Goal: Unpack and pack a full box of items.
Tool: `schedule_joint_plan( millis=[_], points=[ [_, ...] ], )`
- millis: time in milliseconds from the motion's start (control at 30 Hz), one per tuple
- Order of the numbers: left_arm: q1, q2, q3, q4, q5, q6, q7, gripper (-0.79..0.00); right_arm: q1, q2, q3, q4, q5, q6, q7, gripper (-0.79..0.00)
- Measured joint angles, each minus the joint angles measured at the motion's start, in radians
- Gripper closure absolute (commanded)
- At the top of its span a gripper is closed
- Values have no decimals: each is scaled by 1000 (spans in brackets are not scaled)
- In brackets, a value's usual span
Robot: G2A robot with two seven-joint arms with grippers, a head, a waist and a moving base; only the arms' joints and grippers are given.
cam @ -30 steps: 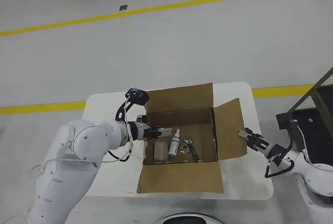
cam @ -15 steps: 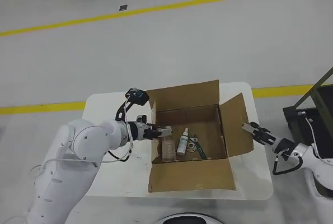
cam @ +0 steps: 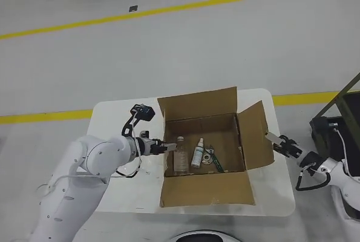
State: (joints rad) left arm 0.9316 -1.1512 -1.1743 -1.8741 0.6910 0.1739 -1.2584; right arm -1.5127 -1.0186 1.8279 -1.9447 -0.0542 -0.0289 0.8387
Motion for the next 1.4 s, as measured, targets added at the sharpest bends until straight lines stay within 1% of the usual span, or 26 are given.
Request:
schedule_joint_plan(
  millis=[33, 67, 100, 133, 167, 200, 233, 267, 300, 433, 733, 967, 1233, 1300, 1333, 1367, 1400],
  points=[
    [1, 0, 5, 10, 10, 4, -1, -785, -2, 1, -5, -5, -9, -1, 0, -486],
    [2, 1, 10, 21, 21, 10, -2, -785, -4, 1, -11, -9, -20, -1, 0, -376],
    [3, 1, 17, 33, 32, 17, -1, -730, -5, 2, -19, -14, -34, -1, -1, -336],
    [3, 0, 21, 39, 37, 19, 3, -610, -7, 2, -25, -16, -45, 2, -4, -296],
    [4, 0, 25, 46, 41, 20, 4, -539, -8, 3, -29, -19, -60, 5, -8, -252],
    [6, 0, 31, 55, 47, 20, 1, -259, -11, 3, -35, -22, -79, 10, -12, -160],
    [6, 1, 34, 60, 50, 22, -2, -160, -13, 4, -38, -24, -88, 14, -15, -114],
    [7, 1, 36, 63, 49, 25, -4, 0, -15, 4, -40, -25, -90, 17, -18, -12],
    [8, 1, 36, 67, 46, 31, -7, 0, -17, 4, -42, -27, -89, 20, -20, 0],
    [14, 2, 31, 61, 36, 43, -12, 0, -24, 5, -39, -30, -79, 27, -24, 0],
    [29, 11, -1, 51, 14, 32, -43, 0, -24, 9, -27, -35, -48, 34, -12, 0],
    [36, 17, -43, 1, -69, 50, -80, 0, -28, 12, -3, -49, -9, 50, 3, 0],
    [50, 28, -78, -56, -112, 63, -134, 0, -36, 19, -1, -67, -26, 57, 38, 0],
    [55, 31, -86, -65, -123, 62, -144, -206, -39, 20, -2, -72, -29, 60, 40, 0],
    [56, 32, -89, -68, -127, 61, -149, -231, -40, 20, -2, -73, -30, 61, 40, -65],
    [57, 34, -91, -68, -129, 58, -153, -357, -41, 21, -2, -74, -32, 62, 40, -209],
    [58, 36, -93, -66, -129, 54, -160, -668, -42, 21, -2, -75, -34, 63, 38, -317]
  ],
)
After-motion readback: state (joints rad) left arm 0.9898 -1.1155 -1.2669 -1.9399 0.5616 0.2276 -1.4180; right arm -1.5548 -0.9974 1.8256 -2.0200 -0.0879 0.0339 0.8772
